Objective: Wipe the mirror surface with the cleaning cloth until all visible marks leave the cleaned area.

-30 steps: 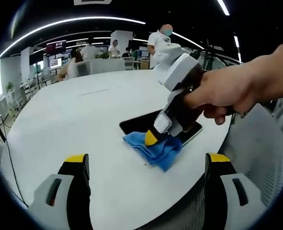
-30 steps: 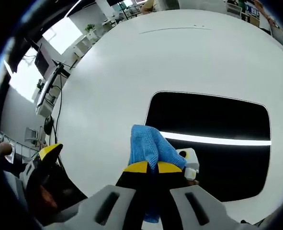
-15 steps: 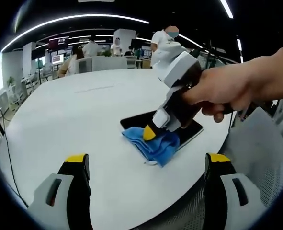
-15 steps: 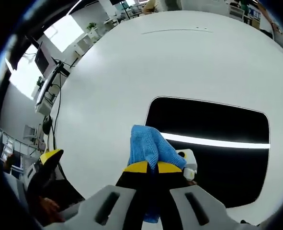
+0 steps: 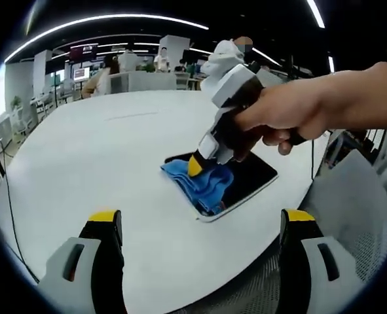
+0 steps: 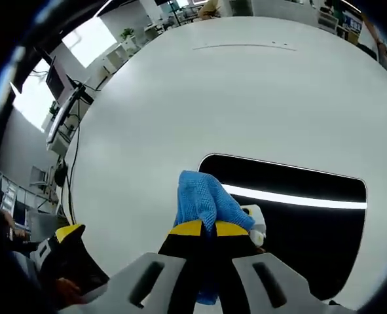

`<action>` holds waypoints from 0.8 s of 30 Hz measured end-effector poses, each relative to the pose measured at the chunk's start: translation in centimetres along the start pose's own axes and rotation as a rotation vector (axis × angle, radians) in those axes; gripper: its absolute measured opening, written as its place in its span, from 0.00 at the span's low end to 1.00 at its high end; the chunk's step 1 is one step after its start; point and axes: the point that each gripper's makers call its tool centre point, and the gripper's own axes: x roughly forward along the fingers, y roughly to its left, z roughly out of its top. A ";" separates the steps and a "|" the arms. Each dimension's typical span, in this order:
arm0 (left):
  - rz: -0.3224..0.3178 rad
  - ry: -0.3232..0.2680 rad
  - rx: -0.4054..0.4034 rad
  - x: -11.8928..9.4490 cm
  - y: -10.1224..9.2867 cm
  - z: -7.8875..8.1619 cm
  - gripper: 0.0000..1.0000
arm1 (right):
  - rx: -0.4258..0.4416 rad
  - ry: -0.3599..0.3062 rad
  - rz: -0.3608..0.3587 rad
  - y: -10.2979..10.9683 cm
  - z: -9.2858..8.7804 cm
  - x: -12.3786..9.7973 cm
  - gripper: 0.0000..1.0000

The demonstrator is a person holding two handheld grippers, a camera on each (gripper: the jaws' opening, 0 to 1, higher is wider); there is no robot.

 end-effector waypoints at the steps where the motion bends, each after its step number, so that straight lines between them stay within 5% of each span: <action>1: -0.001 -0.001 -0.003 0.0 0.0 0.0 0.99 | -0.001 0.000 -0.001 -0.1 0.2 0.1 0.00; 24: 0.007 0.009 -0.023 0.1 0.4 -0.3 0.99 | -0.030 0.001 -0.023 -0.9 3.8 1.5 0.00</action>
